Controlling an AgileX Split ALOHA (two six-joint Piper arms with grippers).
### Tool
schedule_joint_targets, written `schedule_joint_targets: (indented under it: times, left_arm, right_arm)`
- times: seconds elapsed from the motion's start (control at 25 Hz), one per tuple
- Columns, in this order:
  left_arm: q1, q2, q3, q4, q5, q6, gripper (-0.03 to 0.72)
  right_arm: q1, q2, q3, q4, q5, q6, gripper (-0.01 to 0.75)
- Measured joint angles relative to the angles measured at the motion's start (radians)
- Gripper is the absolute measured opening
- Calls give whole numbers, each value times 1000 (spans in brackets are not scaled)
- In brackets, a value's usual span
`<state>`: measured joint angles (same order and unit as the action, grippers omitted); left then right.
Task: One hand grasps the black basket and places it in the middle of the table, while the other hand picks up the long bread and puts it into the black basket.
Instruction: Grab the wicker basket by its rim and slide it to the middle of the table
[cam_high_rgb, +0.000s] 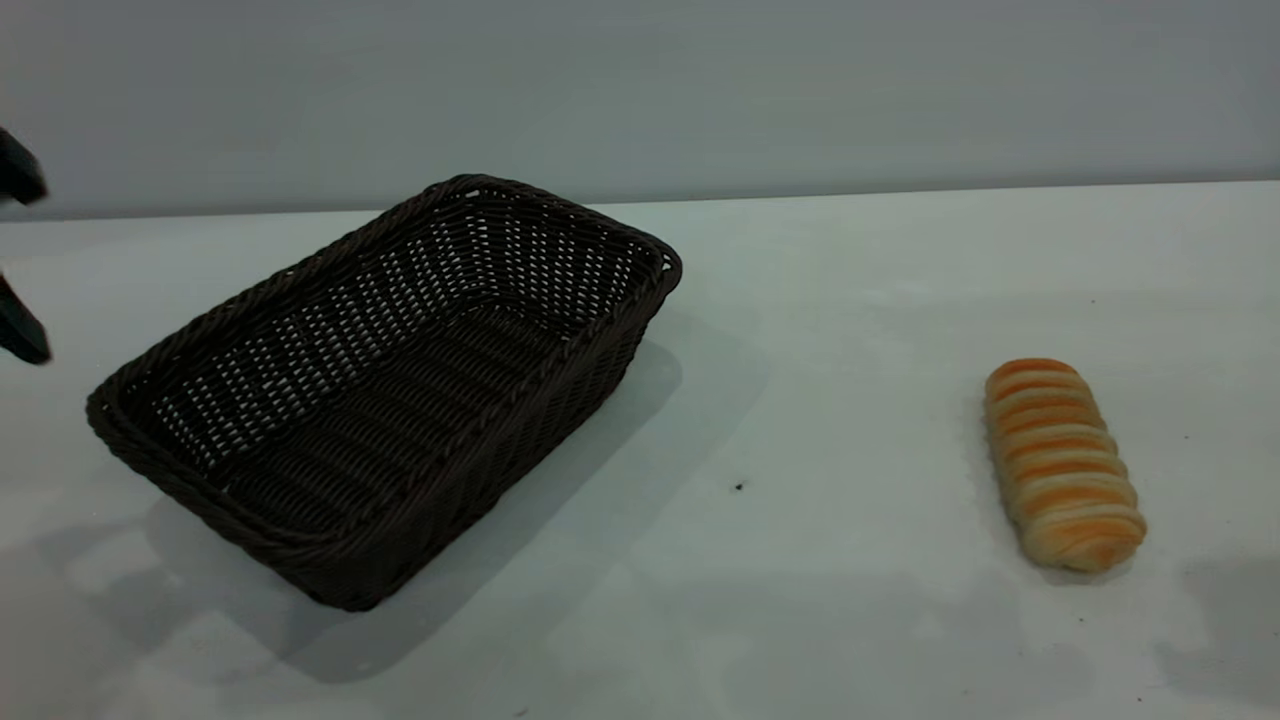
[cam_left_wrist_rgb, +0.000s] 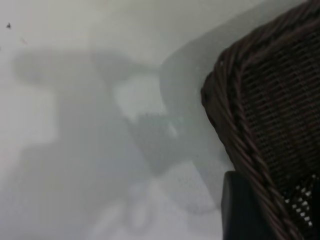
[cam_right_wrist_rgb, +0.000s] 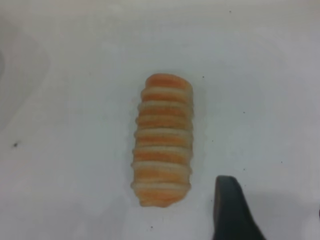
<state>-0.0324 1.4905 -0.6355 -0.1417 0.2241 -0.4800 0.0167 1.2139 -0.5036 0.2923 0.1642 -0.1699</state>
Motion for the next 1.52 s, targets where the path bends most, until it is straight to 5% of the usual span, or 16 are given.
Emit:
schedule_joint_targets:
  times: [0.84,1.52]
  left_arm:
    - [0,176,-3,-119,-132,-29,508]
    - [0,272,-10,-124,-248,-30,515]
  right_arm:
    - [0,0,0,-1,1,-3,401]
    - [0,0,0,1,-6,-3,401]
